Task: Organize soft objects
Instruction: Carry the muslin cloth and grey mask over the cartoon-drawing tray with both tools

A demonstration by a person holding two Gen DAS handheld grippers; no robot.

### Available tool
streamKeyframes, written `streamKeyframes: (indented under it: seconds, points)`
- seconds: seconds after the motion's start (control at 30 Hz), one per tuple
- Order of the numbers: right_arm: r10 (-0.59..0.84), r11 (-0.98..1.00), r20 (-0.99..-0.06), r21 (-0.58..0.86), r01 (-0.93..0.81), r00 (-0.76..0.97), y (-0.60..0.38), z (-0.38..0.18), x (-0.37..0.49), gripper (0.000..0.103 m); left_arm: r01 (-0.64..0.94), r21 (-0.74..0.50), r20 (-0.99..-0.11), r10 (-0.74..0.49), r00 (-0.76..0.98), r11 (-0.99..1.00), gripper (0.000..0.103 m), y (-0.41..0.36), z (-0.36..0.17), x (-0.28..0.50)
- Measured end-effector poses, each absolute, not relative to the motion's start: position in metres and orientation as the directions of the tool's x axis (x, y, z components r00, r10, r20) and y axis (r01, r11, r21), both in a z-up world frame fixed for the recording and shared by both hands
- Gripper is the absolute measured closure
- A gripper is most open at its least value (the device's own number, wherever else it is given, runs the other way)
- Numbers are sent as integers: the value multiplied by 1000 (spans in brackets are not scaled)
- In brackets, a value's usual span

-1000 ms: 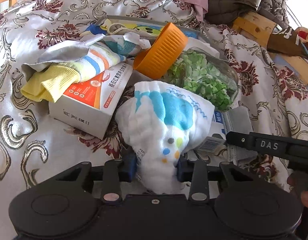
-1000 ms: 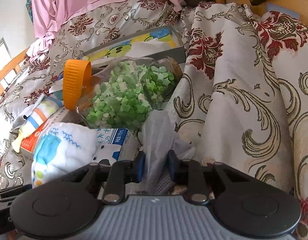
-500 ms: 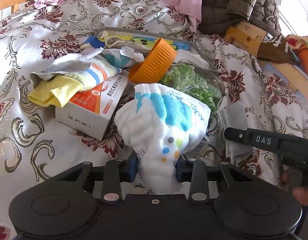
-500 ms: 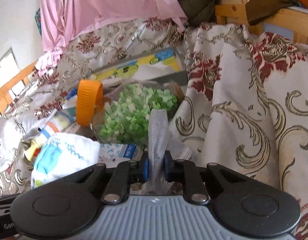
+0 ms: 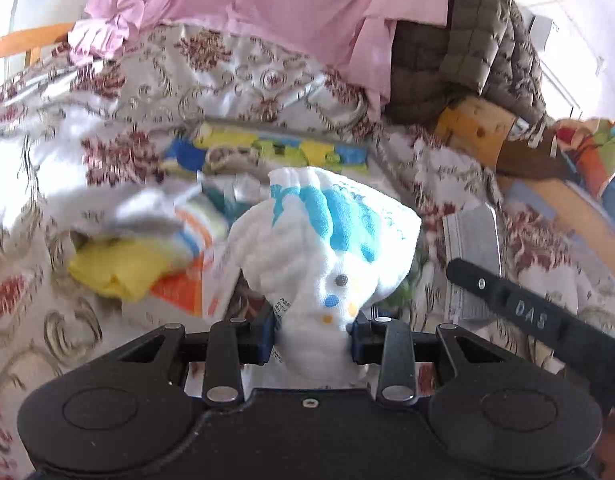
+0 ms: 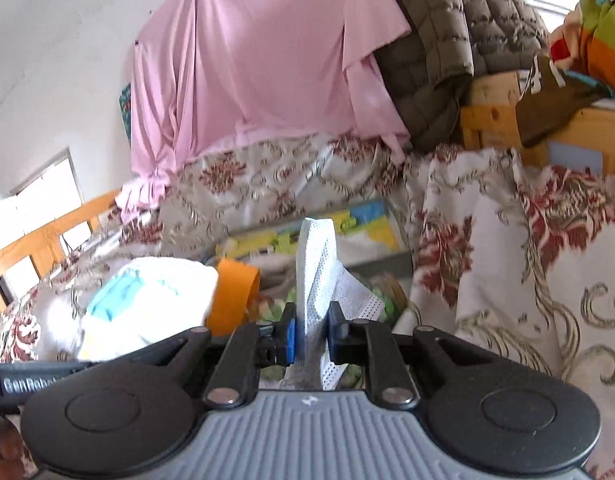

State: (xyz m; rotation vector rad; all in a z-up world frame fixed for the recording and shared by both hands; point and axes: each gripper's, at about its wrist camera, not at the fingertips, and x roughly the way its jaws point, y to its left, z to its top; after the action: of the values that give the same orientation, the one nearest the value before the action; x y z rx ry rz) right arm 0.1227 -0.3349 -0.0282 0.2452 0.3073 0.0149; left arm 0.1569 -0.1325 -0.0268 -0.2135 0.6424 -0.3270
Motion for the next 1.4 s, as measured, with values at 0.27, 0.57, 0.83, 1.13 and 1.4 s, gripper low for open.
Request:
streamKeyframes:
  seconds: [0.27, 0.57, 0.83, 1.13, 1.4]
  points:
    - [22, 958, -170, 286, 28, 985, -348, 7, 192, 86, 229, -290, -499, -351, 792, 929, 66, -125, 4, 206]
    - [25, 960, -173, 279, 24, 985, -361, -4, 291, 86, 226, -315, -496, -363, 789, 922, 66, -130, 18, 313]
    - [31, 954, -263, 295, 49, 964, -370, -22, 338, 86, 229, -310, -518, -366, 773, 923, 66, -153, 10, 400]
    - [59, 896, -369, 429, 114, 928, -390, -44, 355, 86, 226, -301, -607, -369, 704, 927, 66, -181, -21, 437]
    - [73, 868, -413, 474, 145, 908, -400, -51, 361, 75, 215, -286, -652, -354, 670, 934, 65, -189, -35, 439]
